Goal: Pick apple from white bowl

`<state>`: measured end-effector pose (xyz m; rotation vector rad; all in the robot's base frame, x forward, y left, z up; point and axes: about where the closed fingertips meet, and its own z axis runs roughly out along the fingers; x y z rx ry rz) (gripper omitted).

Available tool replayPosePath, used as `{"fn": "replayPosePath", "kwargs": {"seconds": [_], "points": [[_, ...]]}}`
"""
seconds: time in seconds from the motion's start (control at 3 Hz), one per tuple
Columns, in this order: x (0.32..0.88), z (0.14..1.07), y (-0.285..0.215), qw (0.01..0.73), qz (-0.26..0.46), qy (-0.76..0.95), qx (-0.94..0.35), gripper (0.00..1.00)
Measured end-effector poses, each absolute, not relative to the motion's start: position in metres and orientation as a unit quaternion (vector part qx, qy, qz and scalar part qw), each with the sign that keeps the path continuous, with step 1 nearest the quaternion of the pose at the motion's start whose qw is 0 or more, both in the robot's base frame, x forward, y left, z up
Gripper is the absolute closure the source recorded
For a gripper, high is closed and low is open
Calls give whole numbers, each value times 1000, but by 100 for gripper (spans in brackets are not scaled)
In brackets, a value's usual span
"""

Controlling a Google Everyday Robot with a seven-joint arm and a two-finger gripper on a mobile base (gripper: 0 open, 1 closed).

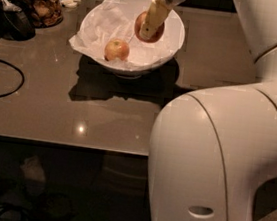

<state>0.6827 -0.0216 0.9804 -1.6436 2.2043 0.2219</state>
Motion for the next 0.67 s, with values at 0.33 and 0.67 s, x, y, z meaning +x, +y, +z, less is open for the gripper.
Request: {"fn": "replayPosePath", "kwargs": {"seconds": [0.33,0.67], "points": [[665,1006,-22,204,72,778,-589,100],[642,1021,-26,214,72,773,-593,100]]}}
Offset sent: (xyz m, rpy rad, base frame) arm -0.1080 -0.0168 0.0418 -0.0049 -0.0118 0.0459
